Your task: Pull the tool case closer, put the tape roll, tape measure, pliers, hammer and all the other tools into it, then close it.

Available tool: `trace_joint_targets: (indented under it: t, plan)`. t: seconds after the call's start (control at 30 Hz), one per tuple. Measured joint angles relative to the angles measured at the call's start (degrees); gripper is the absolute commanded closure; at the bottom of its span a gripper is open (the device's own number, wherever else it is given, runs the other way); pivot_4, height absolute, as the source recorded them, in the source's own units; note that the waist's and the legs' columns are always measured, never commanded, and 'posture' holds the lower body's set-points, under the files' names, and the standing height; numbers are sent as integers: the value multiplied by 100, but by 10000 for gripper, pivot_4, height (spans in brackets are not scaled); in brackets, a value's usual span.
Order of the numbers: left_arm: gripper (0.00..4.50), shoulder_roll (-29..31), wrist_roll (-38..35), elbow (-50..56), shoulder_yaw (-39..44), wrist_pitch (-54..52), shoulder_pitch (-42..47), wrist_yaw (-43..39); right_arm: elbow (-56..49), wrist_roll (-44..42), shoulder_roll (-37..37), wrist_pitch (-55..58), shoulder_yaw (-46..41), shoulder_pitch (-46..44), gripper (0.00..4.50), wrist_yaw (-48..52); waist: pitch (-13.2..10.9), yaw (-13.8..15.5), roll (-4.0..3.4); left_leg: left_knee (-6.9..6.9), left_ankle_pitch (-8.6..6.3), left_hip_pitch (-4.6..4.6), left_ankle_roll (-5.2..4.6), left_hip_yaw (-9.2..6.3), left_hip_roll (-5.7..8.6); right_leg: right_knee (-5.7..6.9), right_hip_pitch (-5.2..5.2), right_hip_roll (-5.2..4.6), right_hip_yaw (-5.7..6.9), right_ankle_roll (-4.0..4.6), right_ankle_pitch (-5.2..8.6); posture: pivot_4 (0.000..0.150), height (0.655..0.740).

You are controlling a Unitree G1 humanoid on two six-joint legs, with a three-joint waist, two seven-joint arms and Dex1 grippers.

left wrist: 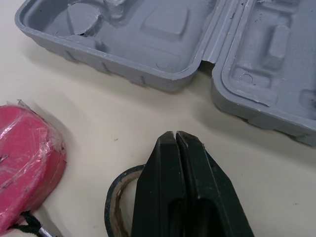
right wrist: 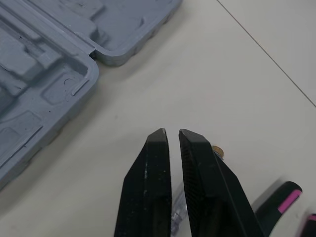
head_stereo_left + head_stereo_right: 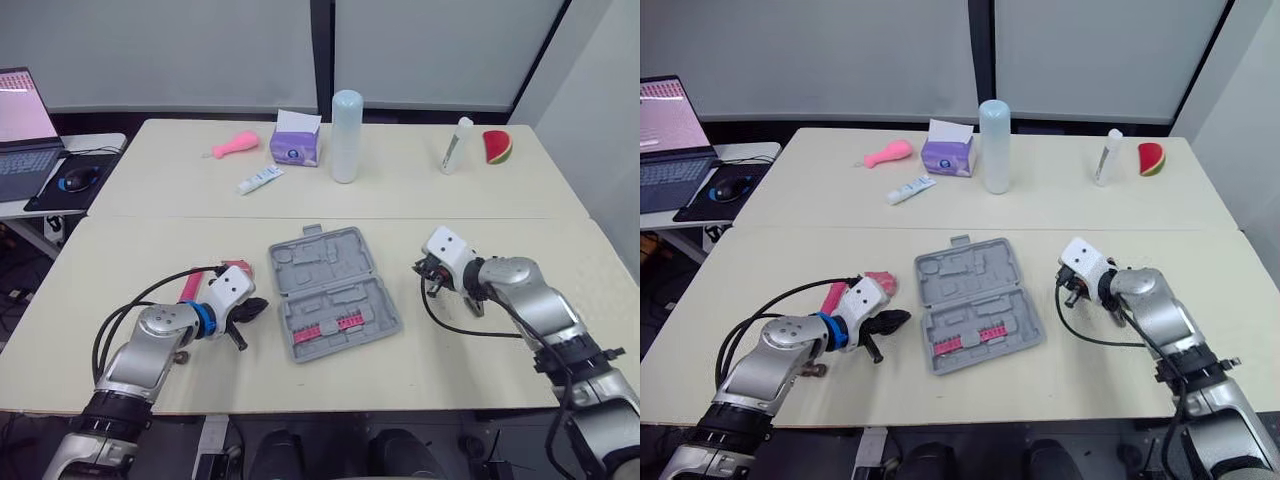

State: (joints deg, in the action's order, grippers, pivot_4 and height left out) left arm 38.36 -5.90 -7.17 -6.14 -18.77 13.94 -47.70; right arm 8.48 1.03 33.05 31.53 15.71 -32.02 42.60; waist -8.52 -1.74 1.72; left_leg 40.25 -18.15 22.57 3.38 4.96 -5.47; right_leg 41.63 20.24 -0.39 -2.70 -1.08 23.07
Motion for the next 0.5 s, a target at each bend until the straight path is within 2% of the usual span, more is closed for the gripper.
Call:
trace_joint_targets:
  t: [0.37,0.5]
  plan:
    - [45000,-262,249,-287,-285,-105,380,-31,2173,391,-875,-856,373,-916,44775,118,-1,-13,-2,50,0,22,0,-3,-6,46,24,-1,9,0,0,1500,7075]
    - [45000,-360,325,-383,-320,-92,487,-25,2640,465,-1116,-1131,378,-1136,44775,140,0,-11,-3,54,0,22,0,-3,-5,49,23,-3,12,0,0,1500,7075]
